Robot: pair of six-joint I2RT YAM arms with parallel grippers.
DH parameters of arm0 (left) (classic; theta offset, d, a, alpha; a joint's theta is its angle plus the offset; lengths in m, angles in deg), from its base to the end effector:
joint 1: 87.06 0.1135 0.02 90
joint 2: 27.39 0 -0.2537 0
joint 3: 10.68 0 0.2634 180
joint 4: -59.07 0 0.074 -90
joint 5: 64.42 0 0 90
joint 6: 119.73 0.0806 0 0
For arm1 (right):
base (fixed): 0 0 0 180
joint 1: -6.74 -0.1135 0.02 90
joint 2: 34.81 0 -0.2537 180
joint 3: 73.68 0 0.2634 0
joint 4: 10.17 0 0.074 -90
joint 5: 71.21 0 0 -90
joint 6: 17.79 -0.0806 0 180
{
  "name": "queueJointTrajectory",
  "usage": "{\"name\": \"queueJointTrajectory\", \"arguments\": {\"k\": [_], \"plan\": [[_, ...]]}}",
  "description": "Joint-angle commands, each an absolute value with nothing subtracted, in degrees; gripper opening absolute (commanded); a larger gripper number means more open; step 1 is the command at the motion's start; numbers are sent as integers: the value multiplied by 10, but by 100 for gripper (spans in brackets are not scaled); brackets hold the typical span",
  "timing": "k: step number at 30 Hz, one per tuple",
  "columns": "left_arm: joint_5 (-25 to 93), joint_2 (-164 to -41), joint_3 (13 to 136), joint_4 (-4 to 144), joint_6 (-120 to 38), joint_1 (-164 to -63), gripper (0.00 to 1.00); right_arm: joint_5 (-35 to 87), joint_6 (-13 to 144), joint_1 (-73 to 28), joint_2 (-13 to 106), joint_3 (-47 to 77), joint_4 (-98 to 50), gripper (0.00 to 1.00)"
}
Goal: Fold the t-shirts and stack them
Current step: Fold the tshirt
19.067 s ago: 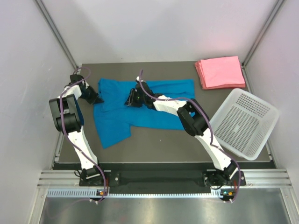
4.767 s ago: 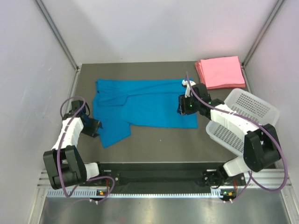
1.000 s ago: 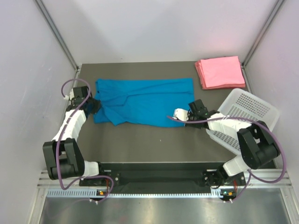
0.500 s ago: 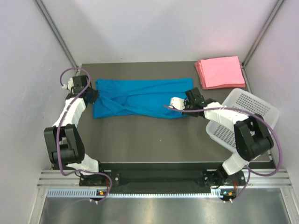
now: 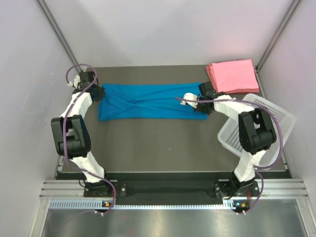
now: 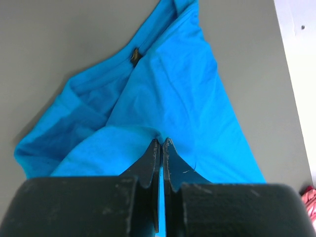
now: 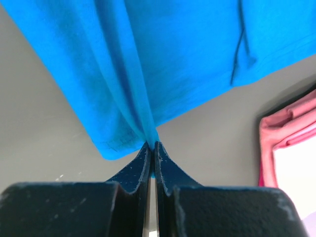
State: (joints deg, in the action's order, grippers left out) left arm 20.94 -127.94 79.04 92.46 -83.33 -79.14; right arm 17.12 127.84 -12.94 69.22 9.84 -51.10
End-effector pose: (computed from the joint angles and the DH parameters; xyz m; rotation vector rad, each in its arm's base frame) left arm 0.4307 0.0665 0.2058 -1.2410 2.0063 -0.2985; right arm 0.3794 0.1332 0.1316 -1.6206 2.1164 -0.2463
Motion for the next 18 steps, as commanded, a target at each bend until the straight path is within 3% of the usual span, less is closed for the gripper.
{"name": "queueJointTrajectory", "arguments": {"k": [1,18], "plan": [[195,-1300,833,907,-831,-789,0,181,1292,-122,707,142,-515,1],[146,-1374,883,934,-820,-787,0,150,1307,-117,794,257,-535,3]]}}
